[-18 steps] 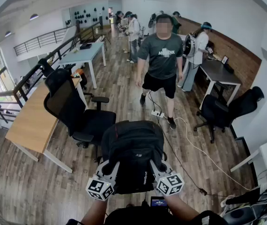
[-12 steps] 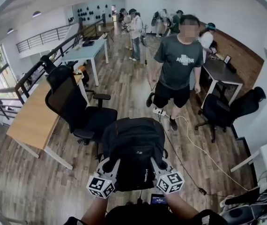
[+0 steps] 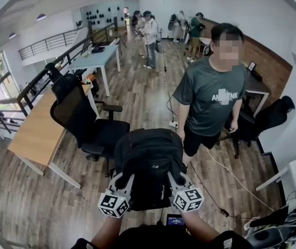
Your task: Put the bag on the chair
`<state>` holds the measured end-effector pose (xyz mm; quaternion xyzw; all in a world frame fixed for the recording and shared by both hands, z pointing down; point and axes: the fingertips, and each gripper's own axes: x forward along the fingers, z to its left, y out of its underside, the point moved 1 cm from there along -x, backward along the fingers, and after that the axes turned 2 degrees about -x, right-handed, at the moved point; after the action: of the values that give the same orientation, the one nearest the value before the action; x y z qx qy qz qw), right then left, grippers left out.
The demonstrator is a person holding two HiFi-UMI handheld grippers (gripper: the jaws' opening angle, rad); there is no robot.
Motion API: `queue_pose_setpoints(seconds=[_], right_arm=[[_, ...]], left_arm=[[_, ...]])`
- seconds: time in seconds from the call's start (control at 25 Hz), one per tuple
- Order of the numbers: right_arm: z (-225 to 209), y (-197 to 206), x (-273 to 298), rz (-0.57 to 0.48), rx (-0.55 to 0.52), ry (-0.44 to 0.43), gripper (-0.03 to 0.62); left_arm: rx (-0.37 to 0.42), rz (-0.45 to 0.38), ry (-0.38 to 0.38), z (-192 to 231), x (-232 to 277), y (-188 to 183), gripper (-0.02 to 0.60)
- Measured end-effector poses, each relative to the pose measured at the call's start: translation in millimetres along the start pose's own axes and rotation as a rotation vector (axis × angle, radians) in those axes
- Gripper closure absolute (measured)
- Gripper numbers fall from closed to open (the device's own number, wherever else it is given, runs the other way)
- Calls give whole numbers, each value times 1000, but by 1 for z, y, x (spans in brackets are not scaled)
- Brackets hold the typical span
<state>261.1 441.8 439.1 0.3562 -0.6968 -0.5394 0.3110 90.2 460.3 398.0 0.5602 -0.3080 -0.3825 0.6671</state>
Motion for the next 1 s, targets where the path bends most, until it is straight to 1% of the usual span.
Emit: queue_pose_setpoints(seconds=[0.44,0.64,0.76,0.84,1.0], right_arm=[[-15,-10,4,-15,32,-4,556],[-29,-14,10,-26,45,7,556],[-40,-12,23,-25,55,25,556],[-48,-8,36,-16,68,45,556],[-71,1,68,6,68,57,556]], left_arm=[[10,-10,-26,-7,14,-6,538],[11,-10,-19,-9,29,-6,538],[7,2,-8,-1,45,-4,538],[0,16,-5,9,56,1,538],[-19,35,19,33,89,13,538]])
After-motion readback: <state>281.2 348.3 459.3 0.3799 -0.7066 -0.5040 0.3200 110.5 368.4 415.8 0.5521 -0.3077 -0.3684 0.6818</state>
